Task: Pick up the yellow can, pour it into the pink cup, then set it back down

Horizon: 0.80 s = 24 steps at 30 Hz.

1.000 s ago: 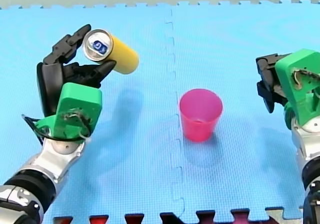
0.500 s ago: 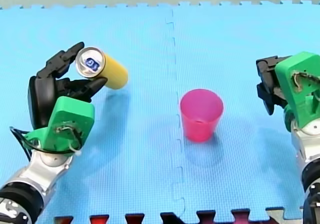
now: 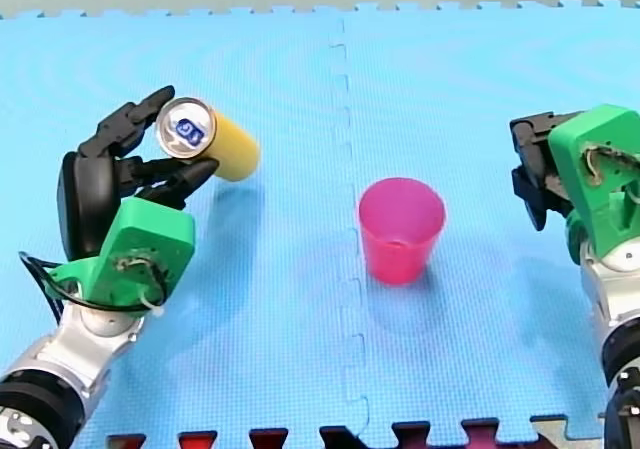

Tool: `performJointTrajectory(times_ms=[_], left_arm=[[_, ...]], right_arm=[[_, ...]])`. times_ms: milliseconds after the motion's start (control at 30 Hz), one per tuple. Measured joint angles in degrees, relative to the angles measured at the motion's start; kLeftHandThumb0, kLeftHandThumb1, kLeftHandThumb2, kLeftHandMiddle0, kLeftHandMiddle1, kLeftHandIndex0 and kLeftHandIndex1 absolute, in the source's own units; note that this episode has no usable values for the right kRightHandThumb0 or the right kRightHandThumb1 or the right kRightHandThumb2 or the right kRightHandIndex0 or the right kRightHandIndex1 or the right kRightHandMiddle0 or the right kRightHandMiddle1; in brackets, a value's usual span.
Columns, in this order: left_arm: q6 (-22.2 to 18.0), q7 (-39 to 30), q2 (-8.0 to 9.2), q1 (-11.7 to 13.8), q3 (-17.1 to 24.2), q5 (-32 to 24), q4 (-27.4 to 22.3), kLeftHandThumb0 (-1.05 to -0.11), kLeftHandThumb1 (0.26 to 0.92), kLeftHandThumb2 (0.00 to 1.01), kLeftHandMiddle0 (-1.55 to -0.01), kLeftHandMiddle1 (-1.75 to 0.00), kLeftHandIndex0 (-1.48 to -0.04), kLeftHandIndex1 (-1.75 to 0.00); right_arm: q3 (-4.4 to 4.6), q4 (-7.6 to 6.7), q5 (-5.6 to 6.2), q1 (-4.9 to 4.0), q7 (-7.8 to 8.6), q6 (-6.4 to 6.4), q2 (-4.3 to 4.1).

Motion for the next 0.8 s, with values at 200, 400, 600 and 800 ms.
performJointTrajectory(times_ms=[200, 400, 600, 800], left_arm=[[-1.0, 0.4, 0.16, 1.4, 0.0, 0.2, -1.2, -0.395, 0.878, 0.00, -1.27, -0.03, -1.15, 0.00], [-2.2, -1.3, 0.14, 1.4, 1.0, -1.5, -2.5, -0.391, 0.879, 0.00, -1.27, -0.02, -1.13, 0.00], [-6.4, 0.8, 0.45, 0.2, 1.6, -0.8, -4.7, -0.386, 0.874, 0.00, -1.27, -0.01, -1.13, 0.00], [-7.0, 1.3, 0.37, -1.1, 1.7, -0.2, -4.9, -0.390, 0.868, 0.00, -1.27, -0.01, -1.14, 0.00]], right_arm=[[-0.05, 0.00, 0.03, 0.00, 0.28, 0.00, 0.03], [-0.14, 0.01, 0.11, 0.00, 0.85, 0.01, 0.02], [-0.28, 0.02, 0.29, -0.01, 1.28, 0.03, 0.04], [-0.30, 0.01, 0.34, -0.02, 1.33, 0.04, 0.13]])
